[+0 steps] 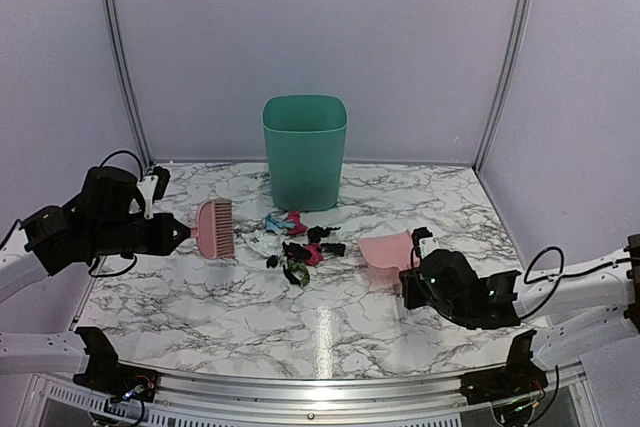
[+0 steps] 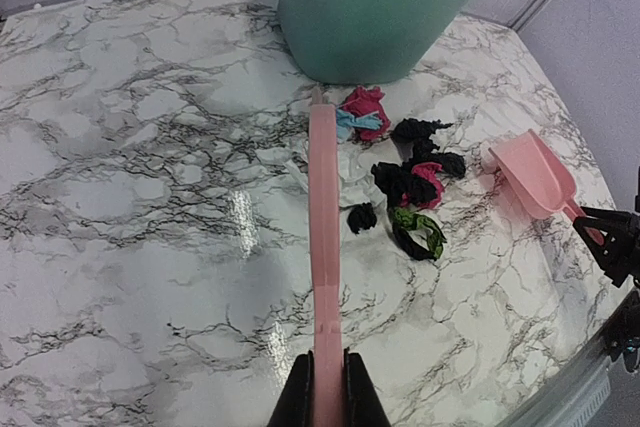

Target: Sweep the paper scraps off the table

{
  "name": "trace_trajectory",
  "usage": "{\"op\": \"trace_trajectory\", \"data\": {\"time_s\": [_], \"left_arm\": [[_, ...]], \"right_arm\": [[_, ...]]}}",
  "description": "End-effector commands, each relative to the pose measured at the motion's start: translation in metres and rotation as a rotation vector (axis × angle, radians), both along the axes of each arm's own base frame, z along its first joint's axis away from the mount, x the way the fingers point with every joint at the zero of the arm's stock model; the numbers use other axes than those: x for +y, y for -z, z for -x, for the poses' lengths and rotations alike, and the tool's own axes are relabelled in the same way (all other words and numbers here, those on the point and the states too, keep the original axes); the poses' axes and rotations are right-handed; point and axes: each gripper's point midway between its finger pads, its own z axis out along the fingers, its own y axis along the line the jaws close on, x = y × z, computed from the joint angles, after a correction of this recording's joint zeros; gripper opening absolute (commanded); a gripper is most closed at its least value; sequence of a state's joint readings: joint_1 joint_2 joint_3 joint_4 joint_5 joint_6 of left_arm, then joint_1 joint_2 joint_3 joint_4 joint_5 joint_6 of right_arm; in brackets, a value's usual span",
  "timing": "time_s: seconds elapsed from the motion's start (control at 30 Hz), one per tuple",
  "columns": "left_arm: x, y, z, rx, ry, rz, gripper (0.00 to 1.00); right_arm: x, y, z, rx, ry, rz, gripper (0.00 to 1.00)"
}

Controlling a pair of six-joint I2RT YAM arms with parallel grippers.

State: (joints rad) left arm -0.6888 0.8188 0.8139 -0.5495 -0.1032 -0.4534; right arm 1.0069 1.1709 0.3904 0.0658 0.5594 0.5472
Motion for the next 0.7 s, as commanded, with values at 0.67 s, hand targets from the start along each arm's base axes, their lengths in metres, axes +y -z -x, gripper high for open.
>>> {"op": "trace_trajectory", "data": {"time_s": [0.67], "left_arm": [[-0.136,0.044,-0.064,0.109,0.086,-0.107,0.00]], "right_arm": [[0.052,-0.025,0.053,0.266,-0.442,0.096,0.00]]}}
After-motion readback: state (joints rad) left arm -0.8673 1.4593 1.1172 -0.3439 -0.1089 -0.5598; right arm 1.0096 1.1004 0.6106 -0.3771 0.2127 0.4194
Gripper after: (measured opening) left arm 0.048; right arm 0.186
